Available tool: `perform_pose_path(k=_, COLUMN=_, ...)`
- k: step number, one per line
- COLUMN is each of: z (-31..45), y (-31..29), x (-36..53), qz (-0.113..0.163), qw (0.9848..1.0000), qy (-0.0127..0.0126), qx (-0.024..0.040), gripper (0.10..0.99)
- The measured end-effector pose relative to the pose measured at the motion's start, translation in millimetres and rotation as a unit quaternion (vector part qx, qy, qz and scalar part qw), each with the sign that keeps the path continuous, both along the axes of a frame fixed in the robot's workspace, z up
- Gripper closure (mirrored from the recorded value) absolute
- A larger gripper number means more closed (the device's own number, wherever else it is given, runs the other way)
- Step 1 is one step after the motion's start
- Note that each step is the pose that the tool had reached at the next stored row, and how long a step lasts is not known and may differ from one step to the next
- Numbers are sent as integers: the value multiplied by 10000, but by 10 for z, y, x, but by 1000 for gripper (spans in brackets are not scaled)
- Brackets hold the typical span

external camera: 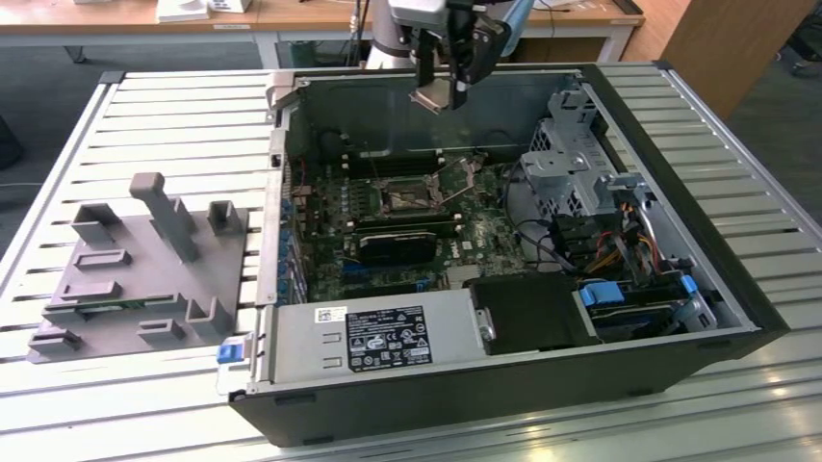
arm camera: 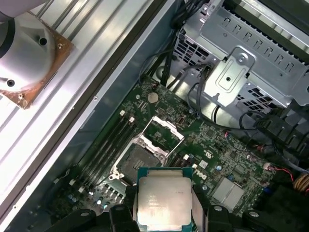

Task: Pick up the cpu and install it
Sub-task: 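Place the cpu into insertion slot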

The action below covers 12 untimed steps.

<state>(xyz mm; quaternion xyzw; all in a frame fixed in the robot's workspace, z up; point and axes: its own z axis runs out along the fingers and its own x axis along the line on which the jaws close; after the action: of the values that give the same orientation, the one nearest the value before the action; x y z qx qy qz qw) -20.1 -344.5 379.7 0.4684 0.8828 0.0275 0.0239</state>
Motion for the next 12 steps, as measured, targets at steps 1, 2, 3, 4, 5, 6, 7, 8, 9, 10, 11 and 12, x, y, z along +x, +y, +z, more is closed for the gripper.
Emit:
perform_pose_path(k=1, z=0, y=0, x=0, qz=-38, qw=10000, qy=0, qx=0, gripper=549)
perform_pose_path(k=2, z=-1, y=0, x=0, qz=-76, qw=10000, qy=0, qx=0, gripper=549)
perform_pose_path(k=3, z=-1, y=0, x=0, qz=-113, qw=9999, qy=0, qx=0, gripper=549)
perform_pose_path(k=4, z=-2, y=0, x=0, qz=-151, qw=9999, qy=0, qx=0, gripper=549)
perform_pose_path(k=5, z=-2, y=0, x=0, qz=-191, qw=9998, qy=0, qx=0, gripper=549)
perform_pose_path(k=6, z=-3, y=0, x=0, qz=-228, qw=9997, qy=0, qx=0, gripper=549)
perform_pose_path(k=7, z=-3, y=0, x=0, qz=-267, qw=9996, qy=0, qx=0, gripper=549)
perform_pose_path(k=8, z=-4, y=0, x=0, qz=-306, qw=9995, qy=0, qx=0, gripper=549)
perform_pose_path(k=9, z=-5, y=0, x=0, qz=-349, qw=9994, qy=0, qx=0, gripper=549)
perform_pose_path(k=10, z=-5, y=0, x=0, qz=-388, qw=9992, qy=0, qx=0, gripper=549)
perform_pose_path(k=11, z=-6, y=0, x=0, qz=-427, qw=9991, qy=0, qx=0, gripper=549)
perform_pose_path(k=12, z=-6, y=0, x=0, qz=-465, qw=9989, qy=0, qx=0, gripper=549)
